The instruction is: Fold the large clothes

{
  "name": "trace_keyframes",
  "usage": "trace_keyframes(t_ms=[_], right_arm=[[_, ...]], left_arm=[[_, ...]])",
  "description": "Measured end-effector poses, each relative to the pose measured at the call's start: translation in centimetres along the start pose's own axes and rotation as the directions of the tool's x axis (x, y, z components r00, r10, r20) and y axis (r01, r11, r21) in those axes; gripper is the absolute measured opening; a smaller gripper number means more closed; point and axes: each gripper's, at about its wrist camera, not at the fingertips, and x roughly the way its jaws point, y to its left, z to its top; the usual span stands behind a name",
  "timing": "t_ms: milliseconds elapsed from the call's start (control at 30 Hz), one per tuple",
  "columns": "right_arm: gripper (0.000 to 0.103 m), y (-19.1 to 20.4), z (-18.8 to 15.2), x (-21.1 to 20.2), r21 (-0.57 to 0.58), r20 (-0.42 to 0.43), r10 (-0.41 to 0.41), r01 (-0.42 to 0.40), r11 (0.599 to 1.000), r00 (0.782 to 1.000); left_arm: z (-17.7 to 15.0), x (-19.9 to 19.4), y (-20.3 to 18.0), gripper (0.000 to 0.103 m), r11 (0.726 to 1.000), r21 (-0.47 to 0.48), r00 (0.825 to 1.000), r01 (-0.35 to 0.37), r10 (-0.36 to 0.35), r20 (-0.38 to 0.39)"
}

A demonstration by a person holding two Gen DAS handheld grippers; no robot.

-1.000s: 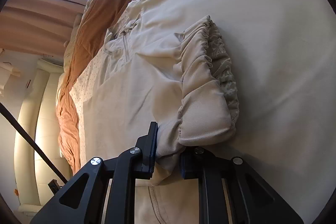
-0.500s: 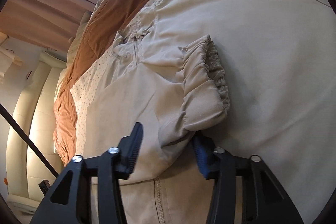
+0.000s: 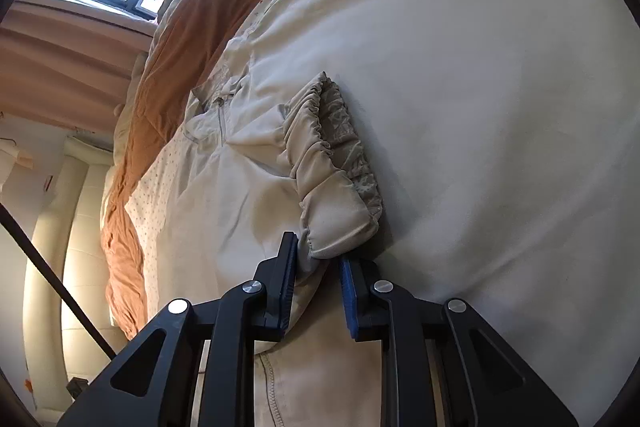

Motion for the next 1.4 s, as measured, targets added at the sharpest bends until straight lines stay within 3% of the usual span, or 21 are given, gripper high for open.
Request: trace_keyframes(t_ms=[133, 167, 200, 233, 300, 600, 833, 1033, 1100, 1233, 1400], right_arm=[[0.022, 0.0, 0.5, -0.2, 0.006, -0.04, 0.003, -0.003, 1.0, 0.999], [0.025, 0.0, 0.5, -0.5, 0.001, -0.043, -0.016, 0.016, 1.0, 0.999], [0.038, 0.1, 0.6, -1.1, -0.005, -0.035, -0.027, 0.027, 1.0, 0.999], [0.058, 0.2, 0.6, -1.6, -0.014, -0.024, -0.033, 0.033, 0.999, 0.999], [0.073, 0.6, 0.7, -3.2, -0.036, -0.001, -0.029, 0.029, 0.999, 1.0], [0.073, -0.1, 2.0, -11.0, -0.13, 0.165, -0.028, 0.05, 0.99, 0.986], [0.073, -4.2, 2.8, -15.3, -0.097, 0.26, -0.064, 0.092, 0.991, 0.963], [0.073, -8.1, 4.3, -18.4, -0.025, 0.329, -0.09, 0.104, 0.994, 0.94], [0.073, -9.5, 5.0, -19.1, 0.0, 0.352, -0.108, 0.116, 0.993, 0.93], [0.056, -11.8, 6.1, -19.6, 0.038, 0.376, -0.122, 0.116, 0.993, 0.919], [0.049, -14.5, 7.9, -18.8, 0.084, 0.378, -0.165, 0.144, 0.986, 0.911]], left_arm=[[0.2, -1.7, -0.7, 0.076, 1.0, -0.011, 0.999, 0.003, -0.003, 0.035], [0.2, -2.1, -0.9, 0.081, 1.0, -0.016, 0.999, 0.009, -0.009, 0.044], [0.3, -2.5, -1.1, 0.085, 1.0, -0.019, 0.999, 0.017, -0.016, 0.052], [0.4, -2.8, -1.5, 0.096, 0.999, -0.021, 0.998, 0.025, -0.023, 0.061], [0.5, -3.5, -2.3, 0.102, 0.999, -0.017, 0.996, 0.041, -0.039, 0.083], [1.2, -5.2, -8.2, 0.102, 0.992, 0.044, 0.985, 0.118, -0.123, 0.122], [1.2, -4.2, -14.2, 0.102, 0.988, 0.071, 0.981, 0.141, -0.149, 0.128], [1.2, -2.8, -19.3, 0.102, 0.974, 0.073, 0.965, 0.214, -0.222, 0.142], [1.2, -2.2, -21.2, 0.102, 0.979, 0.1, 0.972, 0.175, -0.188, 0.138], [1.4, -1.5, -23.3, 0.102, 0.977, 0.1, 0.969, 0.187, -0.2, 0.142], [0.9, 0.1, -24.2, 0.102, 0.983, 0.065, 0.973, 0.172, -0.18, 0.145]])
